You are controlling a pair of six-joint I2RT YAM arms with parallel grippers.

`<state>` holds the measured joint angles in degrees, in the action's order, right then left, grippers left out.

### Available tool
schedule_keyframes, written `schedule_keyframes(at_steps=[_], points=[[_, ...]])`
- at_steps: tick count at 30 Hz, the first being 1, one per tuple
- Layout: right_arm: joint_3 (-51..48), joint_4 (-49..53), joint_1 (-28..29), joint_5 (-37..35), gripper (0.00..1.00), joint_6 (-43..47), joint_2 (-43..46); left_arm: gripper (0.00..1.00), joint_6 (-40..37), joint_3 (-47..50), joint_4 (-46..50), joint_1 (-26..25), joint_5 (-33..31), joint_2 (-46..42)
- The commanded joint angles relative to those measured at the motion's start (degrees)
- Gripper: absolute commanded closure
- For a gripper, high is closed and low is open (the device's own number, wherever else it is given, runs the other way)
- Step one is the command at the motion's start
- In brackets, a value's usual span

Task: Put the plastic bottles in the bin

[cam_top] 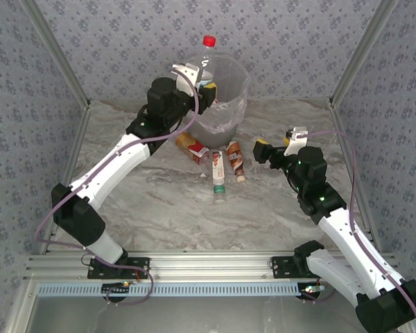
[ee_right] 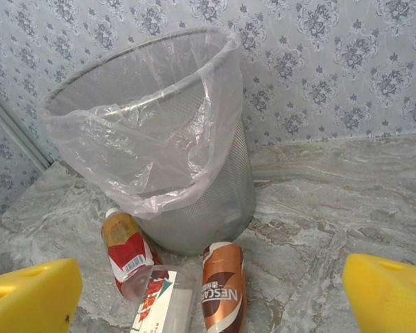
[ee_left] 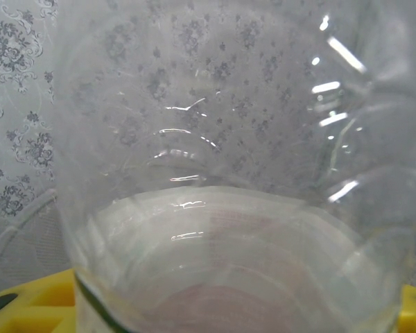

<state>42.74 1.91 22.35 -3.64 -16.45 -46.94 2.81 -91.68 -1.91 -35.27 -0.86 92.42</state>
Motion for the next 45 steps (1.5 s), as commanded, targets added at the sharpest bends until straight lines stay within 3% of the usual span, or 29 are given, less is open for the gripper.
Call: schedule_keyframes(at_steps=[1,13,20,23,27,36,42,45], points=[[0.9,1.4,-0.2,-0.9,0.01,1.0,1.1,0.44,-1.2,-5.6,1.7,0.8,0.9,2.3],[1.5,2.7,-0.2,-1.4,0.01,0.8,1.8,0.43,1.3,-20.5,7.8,4.0,6.0,13.9],[1.5,4.3,-0.2,-2.2,0.01,0.7,3.0,0.43,2.0,-36.0,15.9,6.9,10.9,23.8],[1.8,5.6,-0.3,-2.9,0.01,0.8,4.0,0.42,-1.6,-42.3,20.4,8.1,17.3,28.1],[2.6,8.2,-0.2,-4.4,0.02,1.0,5.7,0.42,-8.6,-55.7,32.7,8.2,18.4,35.8],[1.8,8.3,-0.4,-5.5,0.01,0.5,6.8,0.37,-7.8,-44.2,24.4,10.7,22.0,32.5],[2.5,8.4,-0.4,-4.9,0.01,0.4,6.0,0.17,-7.4,-43.3,23.7,10.8,21.7,32.9],[2.5,8.8,-0.4,-5.1,0.01,0.6,6.1,0.12,-7.2,-43.4,24.3,10.8,22.4,32.4]])
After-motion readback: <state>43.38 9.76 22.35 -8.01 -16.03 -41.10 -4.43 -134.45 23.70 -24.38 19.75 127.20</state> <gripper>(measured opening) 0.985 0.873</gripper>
